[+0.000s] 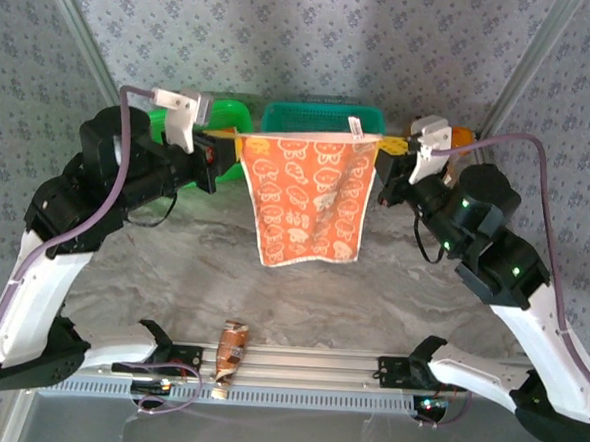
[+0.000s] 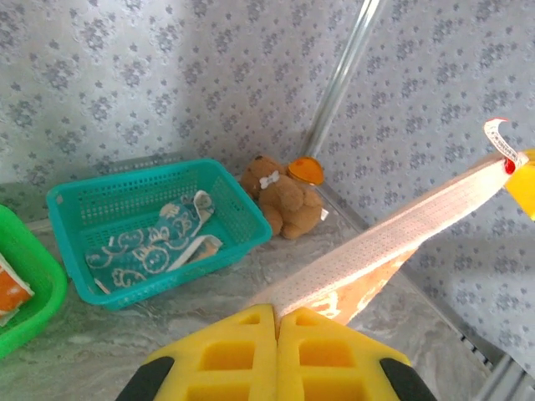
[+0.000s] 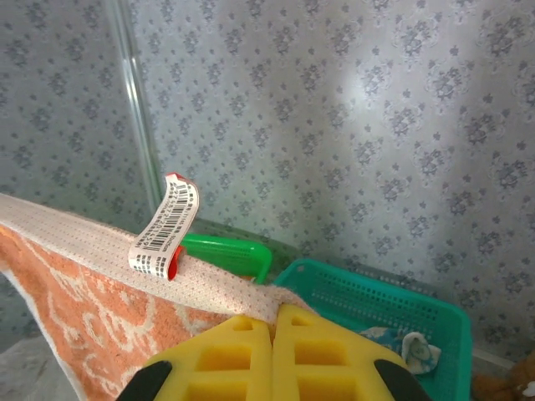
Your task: Fold and stack the towels
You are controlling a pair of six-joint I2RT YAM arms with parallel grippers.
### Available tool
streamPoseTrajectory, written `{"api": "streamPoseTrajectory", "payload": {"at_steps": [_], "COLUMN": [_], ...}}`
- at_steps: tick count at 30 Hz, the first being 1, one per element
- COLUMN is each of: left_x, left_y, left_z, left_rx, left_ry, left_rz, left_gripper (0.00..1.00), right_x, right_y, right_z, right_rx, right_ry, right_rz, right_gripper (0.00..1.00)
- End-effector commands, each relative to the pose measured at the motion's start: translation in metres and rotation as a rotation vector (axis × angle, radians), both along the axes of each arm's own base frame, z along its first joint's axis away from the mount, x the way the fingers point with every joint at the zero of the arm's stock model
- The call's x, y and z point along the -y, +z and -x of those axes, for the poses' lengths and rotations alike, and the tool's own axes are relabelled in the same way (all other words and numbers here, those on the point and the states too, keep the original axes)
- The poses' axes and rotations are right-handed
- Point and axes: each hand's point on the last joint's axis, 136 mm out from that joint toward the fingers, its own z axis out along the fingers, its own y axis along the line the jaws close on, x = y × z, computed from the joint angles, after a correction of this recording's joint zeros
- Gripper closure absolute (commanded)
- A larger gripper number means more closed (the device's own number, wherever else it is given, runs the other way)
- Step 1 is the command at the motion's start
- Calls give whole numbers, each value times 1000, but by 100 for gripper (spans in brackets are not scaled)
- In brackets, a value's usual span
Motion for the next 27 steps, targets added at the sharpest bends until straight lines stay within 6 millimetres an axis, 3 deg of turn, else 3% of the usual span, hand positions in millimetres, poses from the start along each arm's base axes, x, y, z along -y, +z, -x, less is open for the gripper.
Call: {"api": "streamPoseTrajectory", "payload": {"at_steps": [1,6,10,15,19,27], "left_x": [-27,-34,-30,-20,0,10], "left_y": [1,-7,-23,-54,-74,-114], "left_z": [11,27,23,-6,-32,-101], "left_rx": [21,-10,-57,-122,-172,-256], "left_ry": [85,76,81,157,138,149], "left_rz": [5,44,15,-95,-130,-105], "left_gripper": [100,100,100,100,100,100], "right_x": [23,21,18,14,12,13], "right_y": [0,-14,-39,-65,-85,-134], "right_z": [12,24,18,-3,-28,-94], "right_rx": [-27,-93,-151,-210,-280,-384], "right_ry": [-76,-55,-75,-135,-140,-144], "right_rz": [-41,-49,9,54,46,0], "right_gripper": [100,100,100,100,100,100]}}
